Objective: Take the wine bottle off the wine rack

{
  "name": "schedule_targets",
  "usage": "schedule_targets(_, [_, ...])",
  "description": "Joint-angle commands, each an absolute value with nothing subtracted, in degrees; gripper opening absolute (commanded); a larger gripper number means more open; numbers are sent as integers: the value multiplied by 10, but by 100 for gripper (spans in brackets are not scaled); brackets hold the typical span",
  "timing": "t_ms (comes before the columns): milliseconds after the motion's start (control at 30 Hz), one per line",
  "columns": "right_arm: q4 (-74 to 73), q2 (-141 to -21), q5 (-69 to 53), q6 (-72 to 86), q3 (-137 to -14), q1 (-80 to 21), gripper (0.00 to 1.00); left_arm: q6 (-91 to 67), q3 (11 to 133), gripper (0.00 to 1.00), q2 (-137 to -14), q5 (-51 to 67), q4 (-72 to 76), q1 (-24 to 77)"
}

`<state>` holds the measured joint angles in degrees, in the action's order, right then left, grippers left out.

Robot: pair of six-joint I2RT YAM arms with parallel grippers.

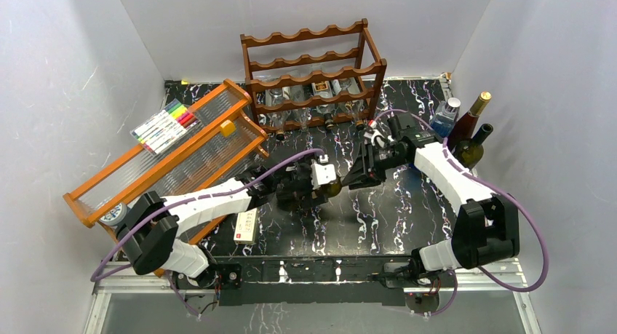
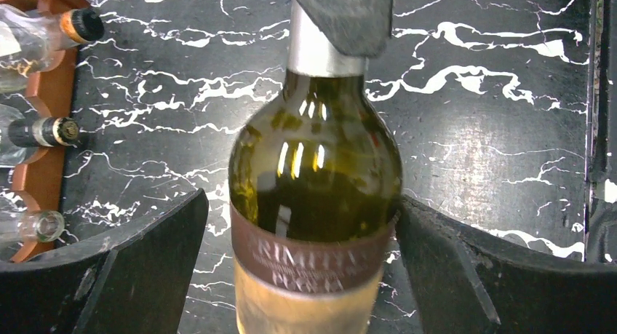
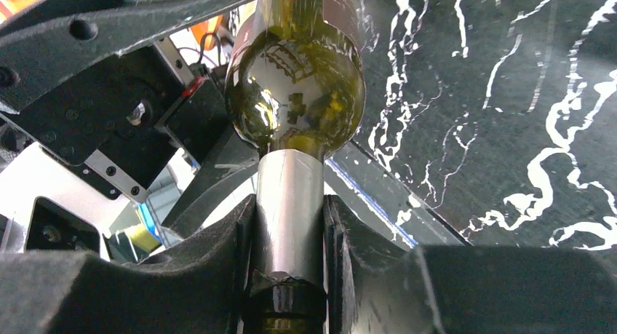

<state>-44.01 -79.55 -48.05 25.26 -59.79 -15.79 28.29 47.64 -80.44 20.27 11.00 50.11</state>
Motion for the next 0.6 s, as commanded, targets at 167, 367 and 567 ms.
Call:
schedule_targets(167, [-442,-806,-540,235,-642,-200,0,295,496,87,-807,205,96,521])
schedule_targets(367, [-463,-809,-489,219,-666,-200,10,304,494,39,-792,143,103,525])
schedule_targets(567, [-401,-795,-422,260,-673,-200,47,282,493,17,-787,111,122,526])
